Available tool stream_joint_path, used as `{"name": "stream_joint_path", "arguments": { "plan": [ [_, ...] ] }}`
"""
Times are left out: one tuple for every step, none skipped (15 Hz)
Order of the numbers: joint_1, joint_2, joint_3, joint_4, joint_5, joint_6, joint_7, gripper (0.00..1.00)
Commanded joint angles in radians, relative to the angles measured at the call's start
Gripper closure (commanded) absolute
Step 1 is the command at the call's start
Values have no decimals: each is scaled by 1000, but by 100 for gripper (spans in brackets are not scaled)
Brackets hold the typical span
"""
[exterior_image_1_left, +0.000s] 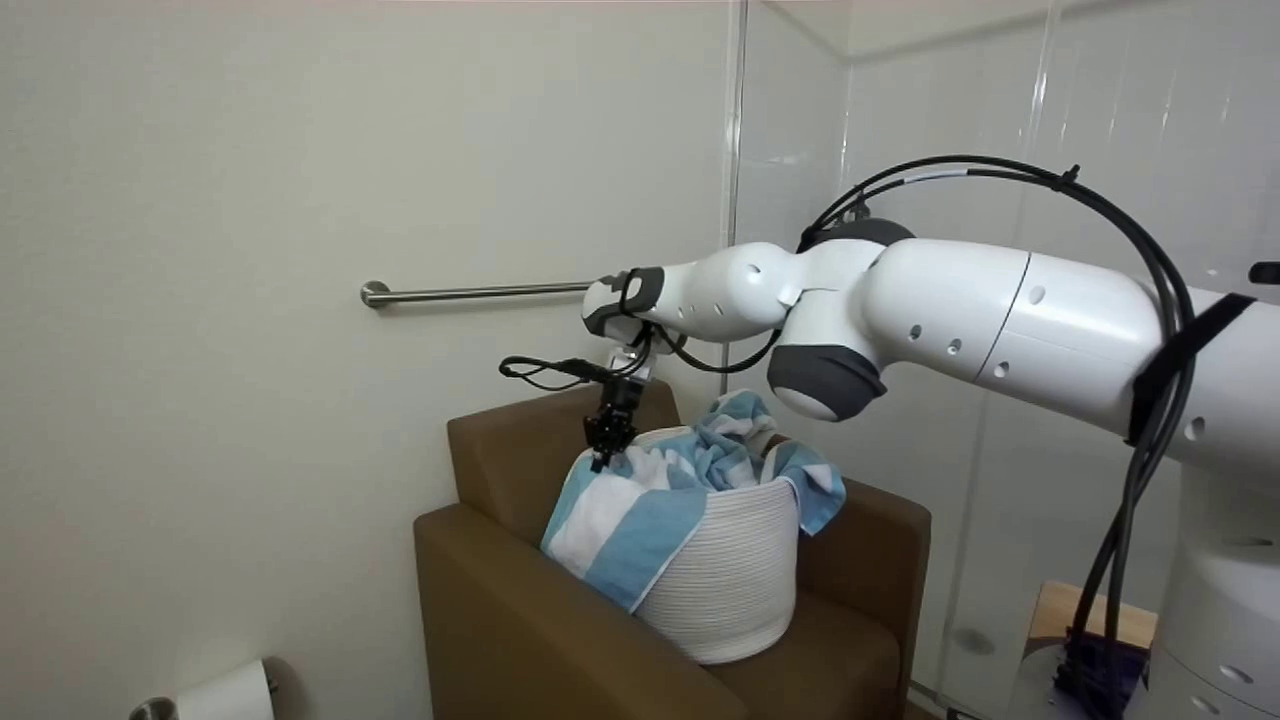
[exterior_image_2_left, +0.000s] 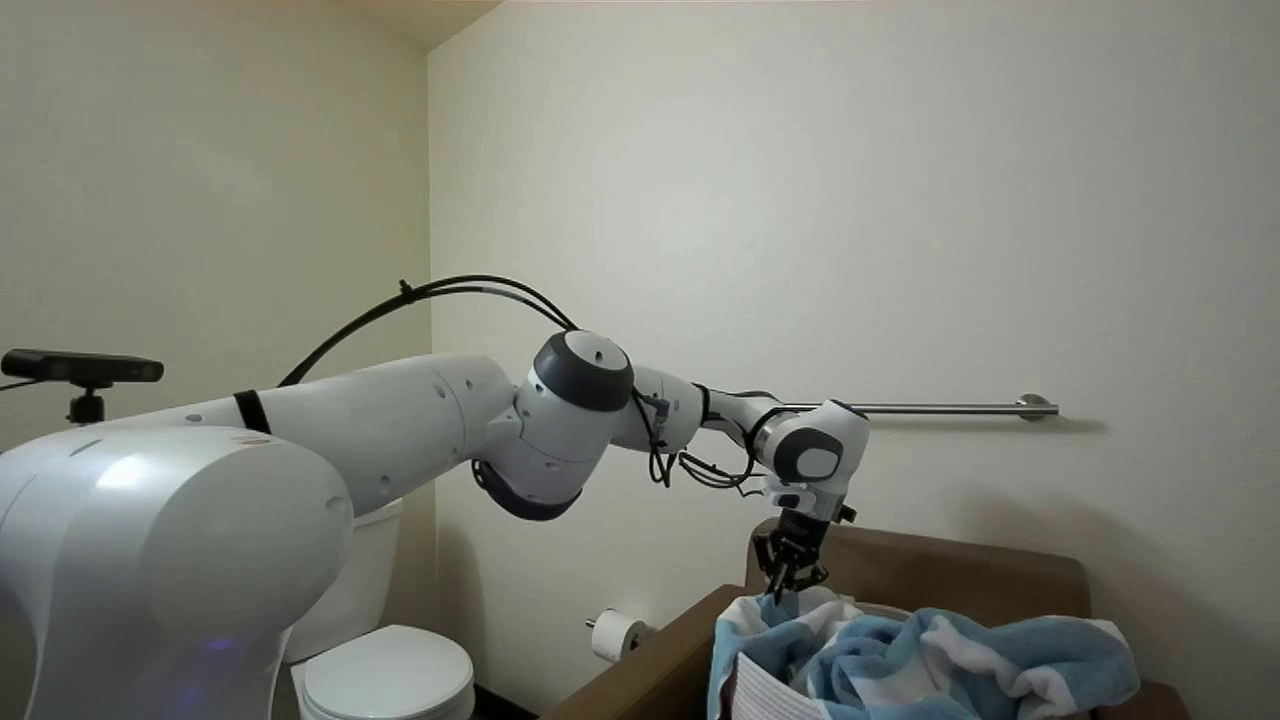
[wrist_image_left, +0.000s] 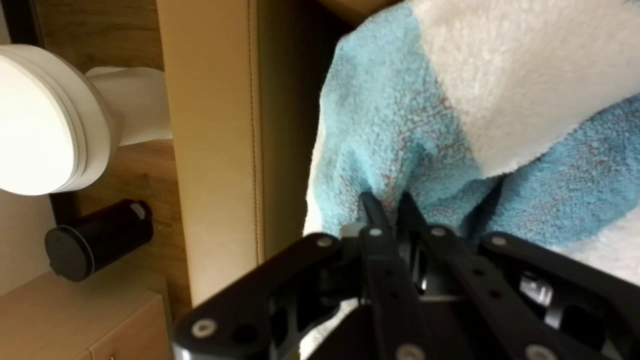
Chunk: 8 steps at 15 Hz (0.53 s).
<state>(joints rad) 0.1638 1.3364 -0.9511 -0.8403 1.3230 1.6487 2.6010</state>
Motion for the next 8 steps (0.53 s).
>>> {"name": "stream_joint_path", "arguments": {
  "plan": [
    [-70,39,24,120,7,-49,0,89],
    [-77,39,25,131,6,-52,-4,89],
    [-130,-23,195,138,-163,-5,-1,89],
    [-92,11,58,126,-35,-48,-31,89],
    [-101,-18,84,111,-52,-47,-50,89],
    [-94,-46,74,75,-45,-25,-77,89],
    [-94,-64,70,53,-42,-16,-103,89],
    [-92,-90,65,19,-34,-3,-133,90]
  ]
}}
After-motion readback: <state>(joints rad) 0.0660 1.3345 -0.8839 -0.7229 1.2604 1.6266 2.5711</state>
